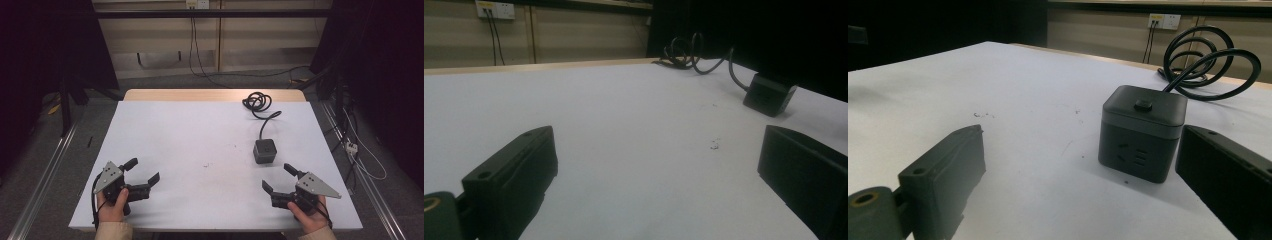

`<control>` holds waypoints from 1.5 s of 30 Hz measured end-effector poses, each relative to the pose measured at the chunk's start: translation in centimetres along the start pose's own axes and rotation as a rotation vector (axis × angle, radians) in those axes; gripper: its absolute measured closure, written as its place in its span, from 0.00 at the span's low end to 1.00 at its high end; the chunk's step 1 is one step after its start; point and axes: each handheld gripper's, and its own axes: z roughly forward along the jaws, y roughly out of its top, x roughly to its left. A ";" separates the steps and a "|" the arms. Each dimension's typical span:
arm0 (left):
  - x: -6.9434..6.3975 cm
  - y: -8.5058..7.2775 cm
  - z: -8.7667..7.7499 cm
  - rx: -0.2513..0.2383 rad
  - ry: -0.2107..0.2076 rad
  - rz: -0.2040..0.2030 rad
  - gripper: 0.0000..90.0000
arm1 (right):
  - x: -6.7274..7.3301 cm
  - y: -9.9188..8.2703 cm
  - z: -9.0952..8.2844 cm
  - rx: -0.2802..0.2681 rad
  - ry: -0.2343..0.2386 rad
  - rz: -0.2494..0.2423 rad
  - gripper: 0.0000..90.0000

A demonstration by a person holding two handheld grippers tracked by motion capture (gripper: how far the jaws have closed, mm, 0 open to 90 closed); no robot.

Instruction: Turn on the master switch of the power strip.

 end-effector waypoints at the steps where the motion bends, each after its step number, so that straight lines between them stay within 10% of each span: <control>1: 0.0 0.0 0.0 0.000 0.000 0.000 0.02 | 0.0 0.0 0.0 0.000 0.000 0.000 0.06; 45: 0.0 0.3 -0.1 -0.009 -0.008 0.020 0.02 | -1.0 1.4 1.4 0.018 -0.037 0.007 0.26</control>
